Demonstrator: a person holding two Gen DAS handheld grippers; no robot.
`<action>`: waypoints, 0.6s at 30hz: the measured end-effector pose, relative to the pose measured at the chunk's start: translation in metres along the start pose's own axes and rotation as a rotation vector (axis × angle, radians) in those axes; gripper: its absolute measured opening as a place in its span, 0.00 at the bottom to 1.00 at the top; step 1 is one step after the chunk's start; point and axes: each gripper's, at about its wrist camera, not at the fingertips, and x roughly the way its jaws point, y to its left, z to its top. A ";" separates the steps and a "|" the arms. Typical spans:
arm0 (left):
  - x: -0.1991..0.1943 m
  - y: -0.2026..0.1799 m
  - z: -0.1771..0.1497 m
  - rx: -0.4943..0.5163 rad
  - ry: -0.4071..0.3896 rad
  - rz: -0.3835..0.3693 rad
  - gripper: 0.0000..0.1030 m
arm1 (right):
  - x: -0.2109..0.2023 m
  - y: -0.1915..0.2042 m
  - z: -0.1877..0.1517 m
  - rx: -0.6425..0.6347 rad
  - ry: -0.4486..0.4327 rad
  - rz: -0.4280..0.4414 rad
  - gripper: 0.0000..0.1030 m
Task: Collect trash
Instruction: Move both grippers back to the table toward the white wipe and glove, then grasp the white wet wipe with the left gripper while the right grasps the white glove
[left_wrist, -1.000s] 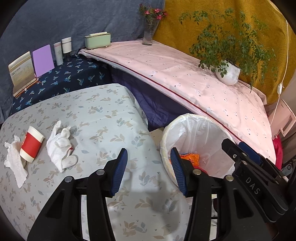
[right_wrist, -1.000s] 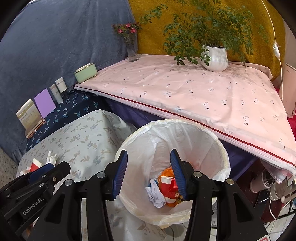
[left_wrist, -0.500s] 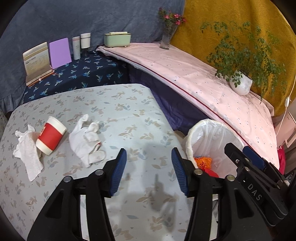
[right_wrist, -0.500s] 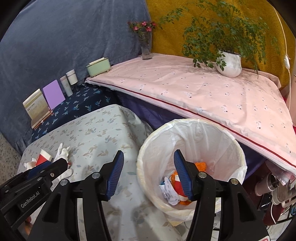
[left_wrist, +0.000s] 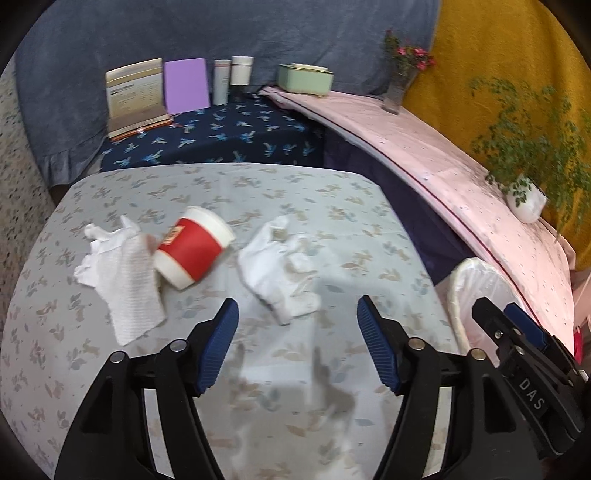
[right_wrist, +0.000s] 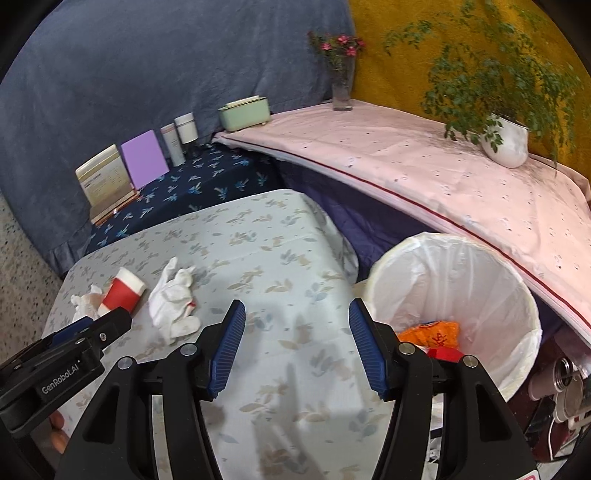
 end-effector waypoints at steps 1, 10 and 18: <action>0.000 0.008 0.000 -0.011 -0.002 0.012 0.66 | 0.001 0.007 -0.001 -0.009 0.004 0.007 0.55; 0.003 0.075 -0.007 -0.099 0.006 0.103 0.73 | 0.014 0.053 -0.012 -0.074 0.041 0.055 0.55; 0.019 0.124 -0.013 -0.171 0.032 0.155 0.79 | 0.038 0.093 -0.020 -0.117 0.087 0.092 0.56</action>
